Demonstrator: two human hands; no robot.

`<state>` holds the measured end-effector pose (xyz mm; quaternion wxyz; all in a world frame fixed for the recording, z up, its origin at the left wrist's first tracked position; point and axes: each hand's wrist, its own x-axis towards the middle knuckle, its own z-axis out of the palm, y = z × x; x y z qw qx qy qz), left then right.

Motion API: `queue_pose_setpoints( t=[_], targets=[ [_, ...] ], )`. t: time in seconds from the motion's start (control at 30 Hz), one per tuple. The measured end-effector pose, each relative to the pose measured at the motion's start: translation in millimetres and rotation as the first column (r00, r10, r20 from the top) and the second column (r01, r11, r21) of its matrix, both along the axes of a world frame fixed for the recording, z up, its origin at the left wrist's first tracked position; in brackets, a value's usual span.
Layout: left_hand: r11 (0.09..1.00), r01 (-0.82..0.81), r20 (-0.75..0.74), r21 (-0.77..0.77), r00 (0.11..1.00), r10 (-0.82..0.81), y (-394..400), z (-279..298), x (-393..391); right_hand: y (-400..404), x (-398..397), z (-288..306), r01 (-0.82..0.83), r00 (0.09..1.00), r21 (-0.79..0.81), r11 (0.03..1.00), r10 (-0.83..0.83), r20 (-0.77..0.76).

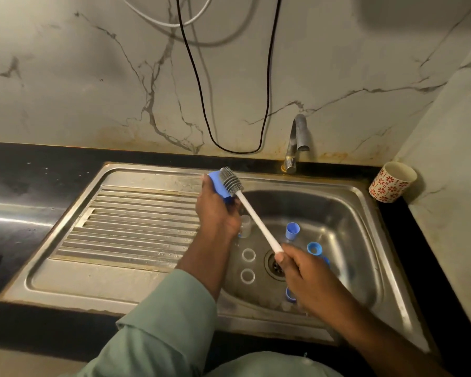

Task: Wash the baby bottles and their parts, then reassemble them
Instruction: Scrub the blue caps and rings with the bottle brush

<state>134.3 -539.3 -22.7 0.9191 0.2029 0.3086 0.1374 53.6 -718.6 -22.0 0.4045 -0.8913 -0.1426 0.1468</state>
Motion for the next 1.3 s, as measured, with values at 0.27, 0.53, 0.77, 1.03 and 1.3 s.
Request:
queue_pose_setpoints(
  t=[0.27, 0.53, 0.77, 1.03, 1.3],
  targets=[
    [0.991, -0.024, 0.02, 0.134, 1.0, 0.022, 1.7, 9.4, -0.8, 3.5, -5.3, -2.9, 0.036, 0.998, 0.041, 0.998, -0.034, -0.047],
    [0.992, -0.021, -0.025, 0.124, 0.999, 0.024, 10.1, 2.4, -4.4, -5.1, -15.8, -7.7, -0.001, 0.998, -0.005, 1.0, 0.0, -0.056],
    [0.907, 0.195, -0.044, 0.372, 0.98, -0.193, 9.4, -0.7, -11.9, 2.7, 12.3, 13.5, 0.111, 0.987, 0.133, 0.985, -0.094, -0.128],
    [0.797, 0.288, -0.043, 0.531, 0.949, -0.314, 53.7, 11.2, -10.2, -18.1, 12.8, 23.2, 0.015, 0.997, 0.09, 0.996, -0.008, -0.079],
    [0.825, 0.284, -0.051, 0.489, 0.953, -0.298, 40.1, 7.8, -13.2, -13.0, 5.5, 22.5, 0.081, 0.987, 0.124, 0.989, -0.063, -0.147]
  ],
)
